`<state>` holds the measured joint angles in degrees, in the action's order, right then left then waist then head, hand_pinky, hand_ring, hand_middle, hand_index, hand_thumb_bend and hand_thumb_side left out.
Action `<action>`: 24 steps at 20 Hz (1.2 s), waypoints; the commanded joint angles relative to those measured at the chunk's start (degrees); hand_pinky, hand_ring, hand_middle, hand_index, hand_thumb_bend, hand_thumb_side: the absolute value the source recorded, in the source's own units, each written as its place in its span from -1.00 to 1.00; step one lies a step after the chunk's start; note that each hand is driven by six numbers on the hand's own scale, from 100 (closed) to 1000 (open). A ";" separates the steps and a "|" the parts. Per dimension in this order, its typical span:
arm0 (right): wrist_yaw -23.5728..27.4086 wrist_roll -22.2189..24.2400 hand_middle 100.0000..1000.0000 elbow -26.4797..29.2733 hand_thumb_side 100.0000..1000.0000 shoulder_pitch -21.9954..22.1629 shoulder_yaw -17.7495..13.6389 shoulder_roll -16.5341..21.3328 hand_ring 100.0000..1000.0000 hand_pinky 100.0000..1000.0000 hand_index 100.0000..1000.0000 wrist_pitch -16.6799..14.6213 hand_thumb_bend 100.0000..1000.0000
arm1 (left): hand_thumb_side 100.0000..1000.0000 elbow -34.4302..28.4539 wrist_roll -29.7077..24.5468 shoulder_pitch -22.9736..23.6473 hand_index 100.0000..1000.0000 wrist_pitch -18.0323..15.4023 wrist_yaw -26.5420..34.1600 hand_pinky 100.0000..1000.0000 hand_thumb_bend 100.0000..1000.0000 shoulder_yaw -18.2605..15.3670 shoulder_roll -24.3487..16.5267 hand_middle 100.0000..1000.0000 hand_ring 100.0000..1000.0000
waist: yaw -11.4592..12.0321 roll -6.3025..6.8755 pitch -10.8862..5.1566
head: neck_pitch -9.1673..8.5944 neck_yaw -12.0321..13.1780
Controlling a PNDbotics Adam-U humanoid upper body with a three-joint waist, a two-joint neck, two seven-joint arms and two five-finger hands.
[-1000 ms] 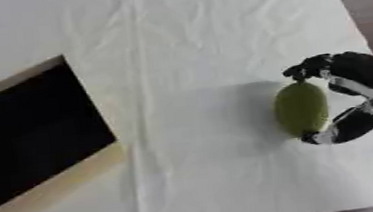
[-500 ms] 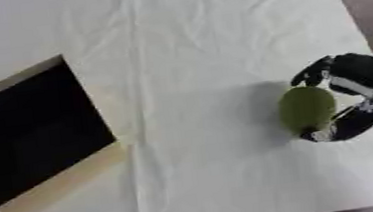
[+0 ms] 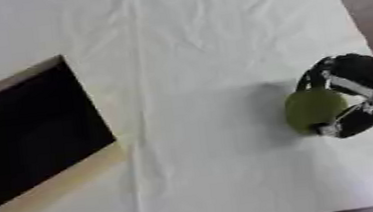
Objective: Pick up objects on the table and place them in the box.
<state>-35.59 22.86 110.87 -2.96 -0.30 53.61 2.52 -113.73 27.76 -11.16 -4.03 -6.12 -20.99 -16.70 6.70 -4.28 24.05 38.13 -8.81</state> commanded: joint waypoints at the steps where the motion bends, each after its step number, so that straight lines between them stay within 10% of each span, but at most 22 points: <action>1: 0.47 -1.23 -0.16 0.13 -0.90 -0.02 -1.00 0.96 0.12 0.40 0.32 0.14 -0.29 | 0.08 -0.86 -0.26 -0.39 0.34 -0.09 -0.21 -0.11 -0.68 -0.08 -0.81 0.05 -0.11 | -0.04 0.14 -1.03 | -0.46 -0.08; 18: 3.29 -15.42 -0.35 3.72 -0.58 -1.55 -1.92 1.58 -0.30 0.29 -0.18 -2.55 -0.81 | 0.08 -0.86 0.03 -0.46 0.34 0.15 -0.23 -0.11 -0.68 -0.32 -0.82 0.06 -0.11 | -0.02 -0.51 -1.57 | -0.56 0.14; 24: 5.09 -20.86 -0.31 3.72 -0.51 -4.84 -1.95 3.30 -0.37 0.29 -0.03 -5.25 -0.98 | 0.09 -0.86 0.03 -0.39 0.34 0.20 -0.24 -0.11 -0.69 -0.33 -0.85 0.06 -0.10 | 0.03 -0.70 -1.84 | -0.48 0.15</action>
<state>-31.13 3.30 113.40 -7.28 -1.35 54.30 -2.33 -113.73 27.81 -11.19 -3.97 -6.12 -21.02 -16.69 6.72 -5.10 23.62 38.13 -8.75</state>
